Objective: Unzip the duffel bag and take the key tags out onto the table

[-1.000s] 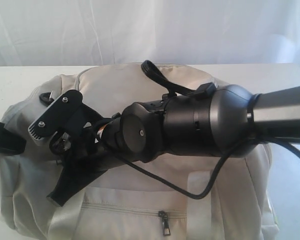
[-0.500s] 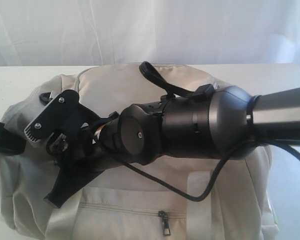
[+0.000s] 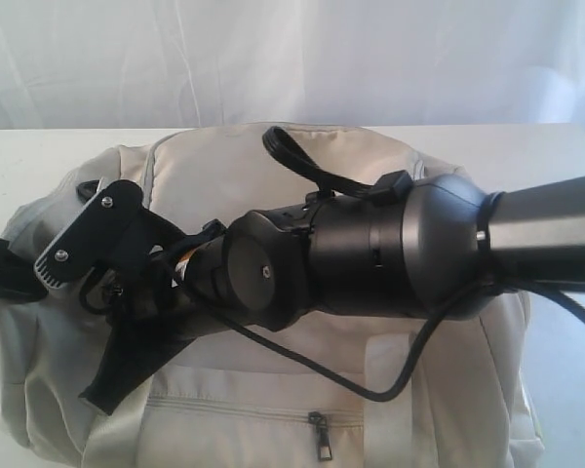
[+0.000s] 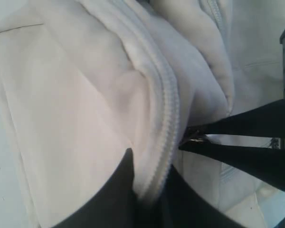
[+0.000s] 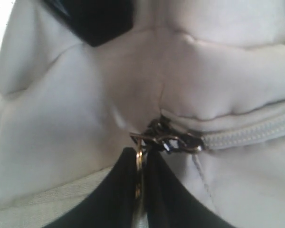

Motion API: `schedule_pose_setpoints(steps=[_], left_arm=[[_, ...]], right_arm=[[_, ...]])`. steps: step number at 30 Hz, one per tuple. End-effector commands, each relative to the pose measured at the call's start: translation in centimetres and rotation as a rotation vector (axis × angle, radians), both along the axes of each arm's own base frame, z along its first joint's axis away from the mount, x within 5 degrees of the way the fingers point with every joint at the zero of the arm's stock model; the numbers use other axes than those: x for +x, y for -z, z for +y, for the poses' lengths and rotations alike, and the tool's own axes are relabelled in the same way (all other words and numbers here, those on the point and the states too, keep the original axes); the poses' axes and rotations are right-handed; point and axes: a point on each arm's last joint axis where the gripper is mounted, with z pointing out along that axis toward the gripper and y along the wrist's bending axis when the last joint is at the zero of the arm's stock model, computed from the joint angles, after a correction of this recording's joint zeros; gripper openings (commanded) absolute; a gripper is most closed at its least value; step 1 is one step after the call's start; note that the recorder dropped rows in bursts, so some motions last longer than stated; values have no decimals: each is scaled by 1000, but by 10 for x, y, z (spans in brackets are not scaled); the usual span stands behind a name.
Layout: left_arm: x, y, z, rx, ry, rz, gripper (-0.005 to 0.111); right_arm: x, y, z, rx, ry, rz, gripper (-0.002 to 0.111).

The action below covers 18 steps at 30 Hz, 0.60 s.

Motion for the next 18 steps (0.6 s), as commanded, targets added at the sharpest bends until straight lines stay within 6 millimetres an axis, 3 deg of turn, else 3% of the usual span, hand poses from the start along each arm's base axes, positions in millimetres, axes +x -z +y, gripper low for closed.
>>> schedule_pose_setpoints(steps=[1, 9, 18], left_arm=[[-3, -5, -3, -43, 1, -9, 0], [-3, -5, -3, -43, 1, -9, 0], [-3, -5, -3, -44, 2, -8, 0]], right_arm=[[-1, -12, 0, 25, -4, -31, 2], [-9, -34, -7, 45, -24, -34, 0], [-12, -37, -8, 47, -23, -7, 0]])
